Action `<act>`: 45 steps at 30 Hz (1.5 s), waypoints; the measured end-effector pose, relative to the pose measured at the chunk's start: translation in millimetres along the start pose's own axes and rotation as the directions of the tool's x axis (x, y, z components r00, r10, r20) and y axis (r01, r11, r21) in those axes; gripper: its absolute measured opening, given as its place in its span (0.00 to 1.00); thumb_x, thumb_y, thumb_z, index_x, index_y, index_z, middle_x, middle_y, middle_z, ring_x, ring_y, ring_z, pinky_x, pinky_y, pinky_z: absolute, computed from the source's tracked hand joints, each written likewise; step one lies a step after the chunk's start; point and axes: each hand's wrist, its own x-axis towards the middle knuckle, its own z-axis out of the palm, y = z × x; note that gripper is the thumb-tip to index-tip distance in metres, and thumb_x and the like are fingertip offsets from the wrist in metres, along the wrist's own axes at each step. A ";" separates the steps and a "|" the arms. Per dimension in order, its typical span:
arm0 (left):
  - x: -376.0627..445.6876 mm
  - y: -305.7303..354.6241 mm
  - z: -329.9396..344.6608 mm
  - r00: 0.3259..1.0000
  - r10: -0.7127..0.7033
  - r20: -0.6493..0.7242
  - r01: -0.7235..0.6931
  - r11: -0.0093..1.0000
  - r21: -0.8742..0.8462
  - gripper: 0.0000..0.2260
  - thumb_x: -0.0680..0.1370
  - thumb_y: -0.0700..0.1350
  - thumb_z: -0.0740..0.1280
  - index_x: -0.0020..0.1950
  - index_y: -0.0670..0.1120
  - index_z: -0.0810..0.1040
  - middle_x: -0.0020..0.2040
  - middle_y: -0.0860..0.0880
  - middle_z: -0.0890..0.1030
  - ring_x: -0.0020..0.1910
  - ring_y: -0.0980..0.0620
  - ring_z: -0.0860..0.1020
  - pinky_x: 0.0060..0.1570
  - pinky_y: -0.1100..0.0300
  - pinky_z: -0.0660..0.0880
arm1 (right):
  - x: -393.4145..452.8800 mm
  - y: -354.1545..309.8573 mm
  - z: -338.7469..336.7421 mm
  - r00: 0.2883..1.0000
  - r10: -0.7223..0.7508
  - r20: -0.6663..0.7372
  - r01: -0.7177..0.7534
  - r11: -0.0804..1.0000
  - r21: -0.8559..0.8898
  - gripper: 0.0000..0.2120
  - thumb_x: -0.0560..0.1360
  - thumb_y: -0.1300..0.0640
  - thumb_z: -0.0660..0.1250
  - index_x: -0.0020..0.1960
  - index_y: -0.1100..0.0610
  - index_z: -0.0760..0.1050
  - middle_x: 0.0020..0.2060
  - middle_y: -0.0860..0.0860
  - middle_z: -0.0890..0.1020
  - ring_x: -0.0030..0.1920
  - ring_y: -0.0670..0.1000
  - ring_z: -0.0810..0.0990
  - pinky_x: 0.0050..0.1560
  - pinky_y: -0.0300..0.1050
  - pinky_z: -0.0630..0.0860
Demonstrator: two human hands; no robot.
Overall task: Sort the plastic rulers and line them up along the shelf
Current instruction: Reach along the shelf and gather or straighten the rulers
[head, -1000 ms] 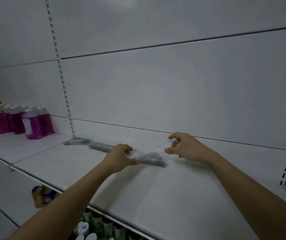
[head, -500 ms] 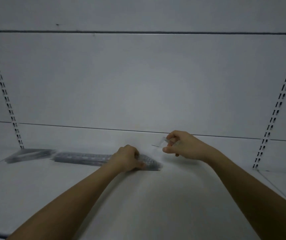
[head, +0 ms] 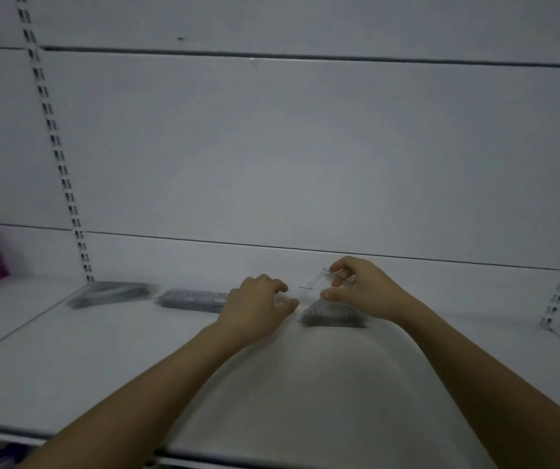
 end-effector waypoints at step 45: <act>-122.8 -275.1 -94.2 0.970 0.029 0.240 -0.041 0.998 0.048 0.25 0.78 0.65 0.52 0.75 0.61 0.59 0.77 0.54 0.56 0.76 0.50 0.50 0.72 0.36 0.41 | 133.1 -278.5 264.4 0.897 -0.142 0.418 0.306 0.882 -0.357 0.21 0.76 0.50 0.69 0.66 0.56 0.74 0.63 0.51 0.77 0.54 0.45 0.72 0.57 0.38 0.66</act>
